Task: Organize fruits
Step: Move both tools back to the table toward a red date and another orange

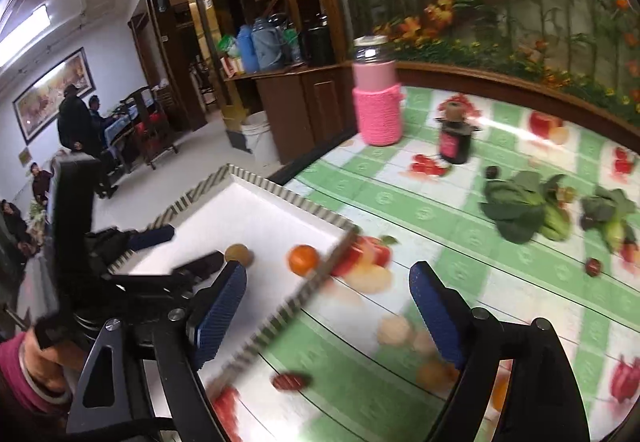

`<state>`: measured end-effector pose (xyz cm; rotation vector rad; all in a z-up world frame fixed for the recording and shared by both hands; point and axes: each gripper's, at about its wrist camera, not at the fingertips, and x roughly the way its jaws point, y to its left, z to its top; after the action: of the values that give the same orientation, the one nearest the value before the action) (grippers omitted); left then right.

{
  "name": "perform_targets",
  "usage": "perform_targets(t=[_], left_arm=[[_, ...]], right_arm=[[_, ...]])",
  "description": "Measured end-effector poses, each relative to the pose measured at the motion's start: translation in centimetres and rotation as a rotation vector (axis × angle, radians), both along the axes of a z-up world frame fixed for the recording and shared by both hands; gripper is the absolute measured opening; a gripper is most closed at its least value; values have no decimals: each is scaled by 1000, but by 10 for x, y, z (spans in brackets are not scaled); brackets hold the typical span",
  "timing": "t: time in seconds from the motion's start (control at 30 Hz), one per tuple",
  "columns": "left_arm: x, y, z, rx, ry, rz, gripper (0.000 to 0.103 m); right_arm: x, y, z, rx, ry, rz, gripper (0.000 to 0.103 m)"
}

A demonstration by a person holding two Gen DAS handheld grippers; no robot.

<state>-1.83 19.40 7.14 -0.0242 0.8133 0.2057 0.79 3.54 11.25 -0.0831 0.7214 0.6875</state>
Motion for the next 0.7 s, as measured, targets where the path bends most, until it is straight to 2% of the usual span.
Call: perform_targets(t=[0.17, 0.27, 0.4, 0.53, 0.7], left_arm=[[-12, -29, 11, -44, -37, -72, 76], [-16, -46, 13, -85, -44, -123, 76], [-22, -62, 10, -107, -40, -167, 76], [-26, -76, 2, -115, -10, -221, 76], [-34, -96, -7, -88, 9, -277, 76]], right_arm=[[-20, -46, 3, 52, -6, -50, 85], [-28, -76, 1, 61, 10, -116, 85], [-37, -121, -11, 87, 75, -192, 85], [-51, -161, -18, 108, 77, -258, 85], [-67, -193, -31, 35, 68, -323, 85]])
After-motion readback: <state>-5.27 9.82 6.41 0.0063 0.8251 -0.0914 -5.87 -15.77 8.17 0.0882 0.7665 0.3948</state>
